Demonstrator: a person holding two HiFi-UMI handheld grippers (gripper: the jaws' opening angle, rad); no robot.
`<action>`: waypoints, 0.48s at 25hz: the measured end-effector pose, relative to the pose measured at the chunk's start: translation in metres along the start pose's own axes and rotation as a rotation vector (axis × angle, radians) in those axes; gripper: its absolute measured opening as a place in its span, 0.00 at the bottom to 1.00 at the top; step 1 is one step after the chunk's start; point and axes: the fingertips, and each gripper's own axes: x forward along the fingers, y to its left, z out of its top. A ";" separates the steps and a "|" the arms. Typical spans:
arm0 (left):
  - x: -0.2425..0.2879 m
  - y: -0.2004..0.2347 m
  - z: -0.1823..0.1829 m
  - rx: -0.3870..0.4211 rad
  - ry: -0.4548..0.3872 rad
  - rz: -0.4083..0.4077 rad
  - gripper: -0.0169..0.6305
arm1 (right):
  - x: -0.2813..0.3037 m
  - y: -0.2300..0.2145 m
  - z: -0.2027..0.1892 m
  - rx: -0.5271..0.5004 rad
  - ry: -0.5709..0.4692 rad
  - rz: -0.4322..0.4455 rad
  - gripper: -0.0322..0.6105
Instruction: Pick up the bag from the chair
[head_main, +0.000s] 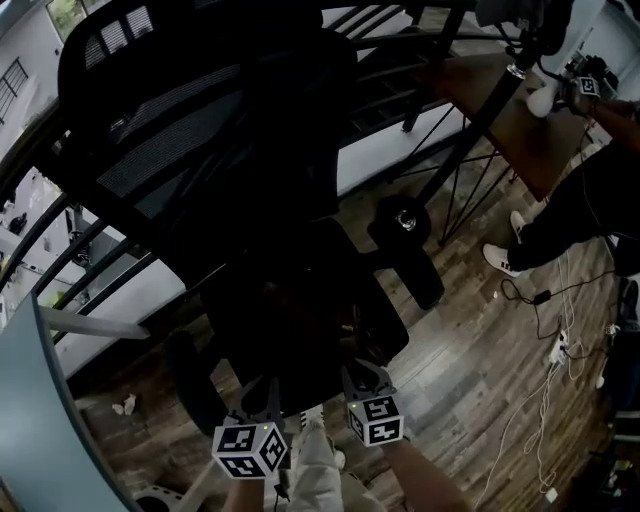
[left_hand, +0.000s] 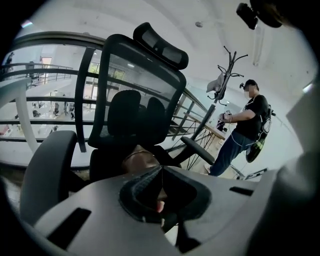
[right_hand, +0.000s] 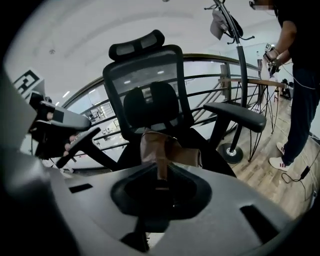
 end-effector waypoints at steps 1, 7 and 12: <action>0.004 0.003 -0.001 0.000 0.004 0.005 0.03 | 0.008 -0.003 -0.006 -0.011 0.013 -0.007 0.11; 0.023 0.017 -0.006 -0.005 0.014 0.025 0.03 | 0.046 -0.013 -0.036 -0.120 0.100 -0.040 0.30; 0.031 0.020 -0.011 -0.012 0.014 0.023 0.03 | 0.070 -0.019 -0.055 -0.194 0.168 -0.041 0.31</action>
